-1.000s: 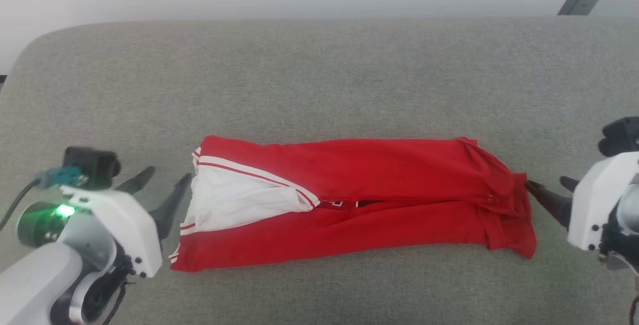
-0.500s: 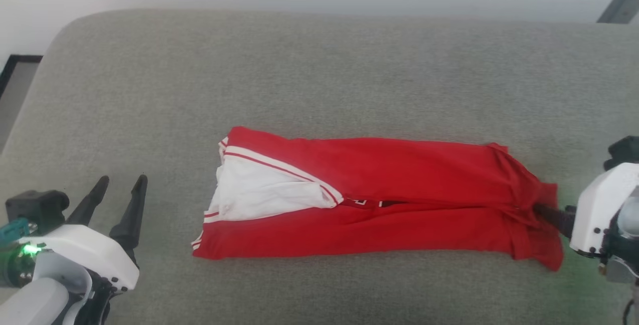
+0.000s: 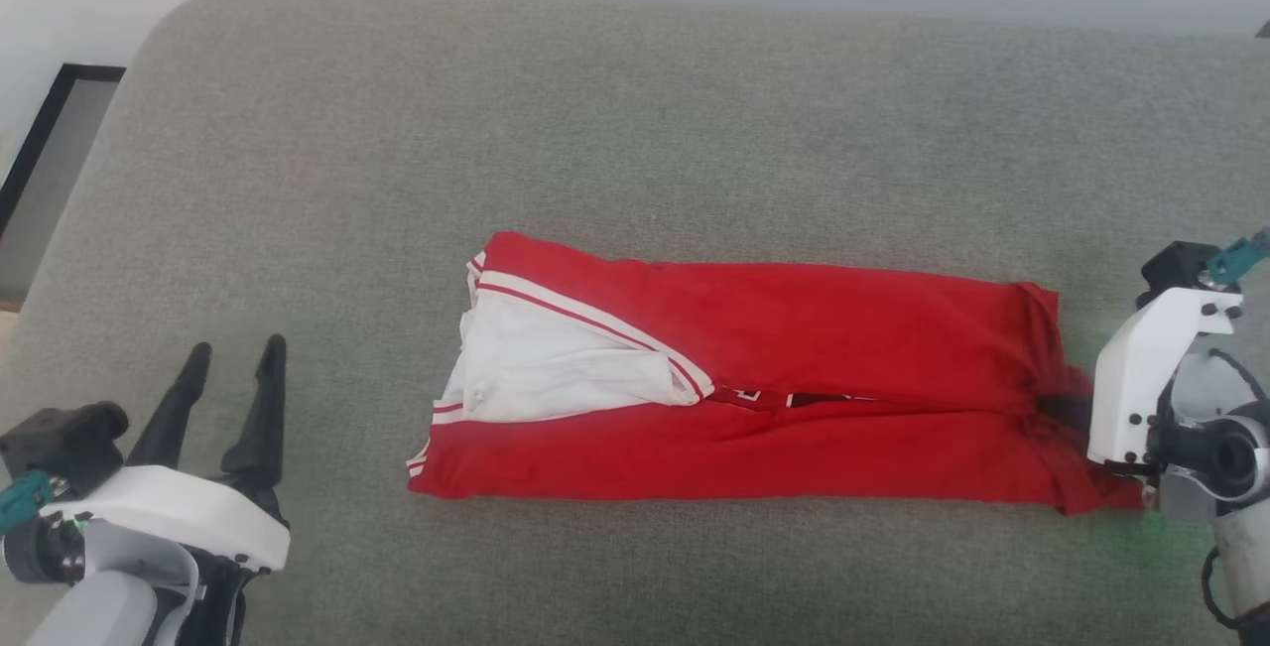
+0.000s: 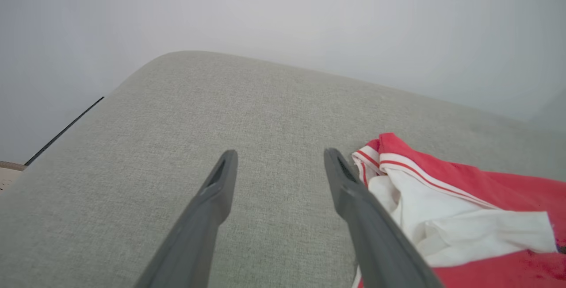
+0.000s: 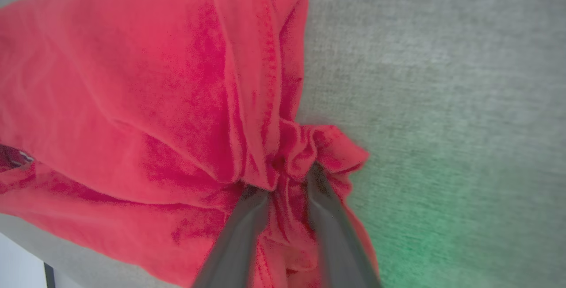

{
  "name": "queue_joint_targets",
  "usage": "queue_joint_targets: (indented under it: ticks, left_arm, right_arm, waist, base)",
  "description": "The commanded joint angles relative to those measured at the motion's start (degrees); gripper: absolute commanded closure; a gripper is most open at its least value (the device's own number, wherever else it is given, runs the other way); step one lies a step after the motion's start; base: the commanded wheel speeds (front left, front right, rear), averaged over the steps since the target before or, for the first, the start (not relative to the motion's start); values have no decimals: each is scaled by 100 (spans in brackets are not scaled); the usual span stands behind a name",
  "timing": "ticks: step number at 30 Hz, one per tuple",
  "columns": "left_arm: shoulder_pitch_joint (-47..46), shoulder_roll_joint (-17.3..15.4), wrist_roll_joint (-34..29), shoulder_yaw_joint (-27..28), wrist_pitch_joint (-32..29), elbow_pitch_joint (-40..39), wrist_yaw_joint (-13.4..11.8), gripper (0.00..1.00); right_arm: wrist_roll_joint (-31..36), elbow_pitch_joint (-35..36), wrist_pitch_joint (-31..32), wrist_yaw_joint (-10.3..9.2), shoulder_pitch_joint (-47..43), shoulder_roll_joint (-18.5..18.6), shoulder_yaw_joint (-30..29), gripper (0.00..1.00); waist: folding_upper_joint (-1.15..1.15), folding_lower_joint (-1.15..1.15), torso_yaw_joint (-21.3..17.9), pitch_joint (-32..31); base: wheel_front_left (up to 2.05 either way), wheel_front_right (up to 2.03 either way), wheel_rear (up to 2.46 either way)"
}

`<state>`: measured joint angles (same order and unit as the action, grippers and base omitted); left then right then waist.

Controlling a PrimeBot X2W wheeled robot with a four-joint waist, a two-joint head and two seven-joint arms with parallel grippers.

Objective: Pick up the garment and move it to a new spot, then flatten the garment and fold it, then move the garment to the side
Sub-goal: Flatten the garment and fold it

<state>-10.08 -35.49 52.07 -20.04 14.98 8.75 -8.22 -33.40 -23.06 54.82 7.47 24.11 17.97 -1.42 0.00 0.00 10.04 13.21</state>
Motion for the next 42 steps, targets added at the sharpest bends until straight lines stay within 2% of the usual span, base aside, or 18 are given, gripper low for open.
queue_joint_targets:
  ticks: [1, 6, 14, 21, 28, 33, 38, 42]
  left_arm:
    - [58, 51, -47, 85, 22, 19, 19, 0]
    - [301, 500, -541, 665, 23, 126, 393, 0]
    - [494, 974, -954, 1333, 23, 156, 781, 0]
    - [452, 1208, -1247, 1559, 23, 229, 969, 0]
    - [388, 1320, -1384, 1718, 23, 322, 1109, 0]
    - [404, 1386, -1461, 1822, 23, 332, 1165, 0]
    - [491, 1458, -1506, 1910, 24, 323, 1211, 0]
    - [486, 1507, -1552, 1902, 24, 341, 1220, 0]
  right_arm:
    - [-100, -203, 17, 4, -154, -205, 160, 100]
    - [-526, -185, -194, 3, -5, 2, 172, 100]
    - [-895, 67, -397, 2, 2, 365, -43, 100]
    - [-698, -190, -572, 1, 50, 895, -594, 100]
    - [-333, -455, -662, 2, 133, 1184, -1117, 100]
    - [-587, 8, -463, 2, 69, 1033, -974, 100]
    - [-956, 1093, -135, 2, -218, 800, -639, 100]
    - [-1001, 1901, 11, 2, -382, 531, -201, 100]
  waist:
    - [0, 0, 11, 6]
    - [0, 0, 2, -6]
    - [0, 0, -161, -25]
    - [0, 0, -290, 21]
    - [0, 0, -375, 68]
    - [0, 0, -436, 66]
    - [0, 0, -492, 37]
    - [0, 0, -475, 1]
  base:
    - [0, 0, 0]
    - [0, 0, 0]
    - [0, 0, 0]
    - [0, 0, 0]
    - [0, 0, 0]
    - [0, 0, 0]
    - [0, 0, 0]
    - [0, 0, 0]
